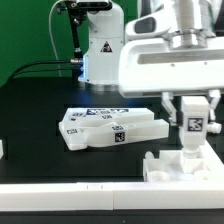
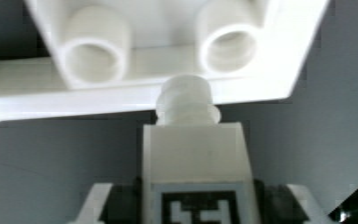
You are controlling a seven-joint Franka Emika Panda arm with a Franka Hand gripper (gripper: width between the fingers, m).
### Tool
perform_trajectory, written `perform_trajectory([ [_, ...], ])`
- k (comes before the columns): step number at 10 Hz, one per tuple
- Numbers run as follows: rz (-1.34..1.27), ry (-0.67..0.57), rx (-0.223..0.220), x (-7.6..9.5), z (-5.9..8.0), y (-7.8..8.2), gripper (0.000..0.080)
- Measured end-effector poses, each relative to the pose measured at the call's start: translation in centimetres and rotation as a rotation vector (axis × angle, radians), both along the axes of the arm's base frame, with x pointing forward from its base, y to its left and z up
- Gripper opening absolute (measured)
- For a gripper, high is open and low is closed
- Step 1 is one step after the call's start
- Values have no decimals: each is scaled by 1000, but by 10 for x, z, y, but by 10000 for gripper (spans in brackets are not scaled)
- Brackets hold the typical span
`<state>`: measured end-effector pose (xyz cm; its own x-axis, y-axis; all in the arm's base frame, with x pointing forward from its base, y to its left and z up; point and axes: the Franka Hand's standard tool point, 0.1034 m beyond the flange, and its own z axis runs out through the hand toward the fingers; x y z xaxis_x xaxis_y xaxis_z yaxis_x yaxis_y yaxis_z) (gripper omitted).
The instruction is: Assemble chair
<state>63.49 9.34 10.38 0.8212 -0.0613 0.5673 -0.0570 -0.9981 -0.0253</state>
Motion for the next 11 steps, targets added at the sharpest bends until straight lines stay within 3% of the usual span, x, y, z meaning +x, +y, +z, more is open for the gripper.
perform_trajectory([
  [3,6,-1,-3,-1,-4,2,282],
  [8,29,0,-5,2,-27,23,282],
  [11,38,-11,-4,5,-28,30,282],
])
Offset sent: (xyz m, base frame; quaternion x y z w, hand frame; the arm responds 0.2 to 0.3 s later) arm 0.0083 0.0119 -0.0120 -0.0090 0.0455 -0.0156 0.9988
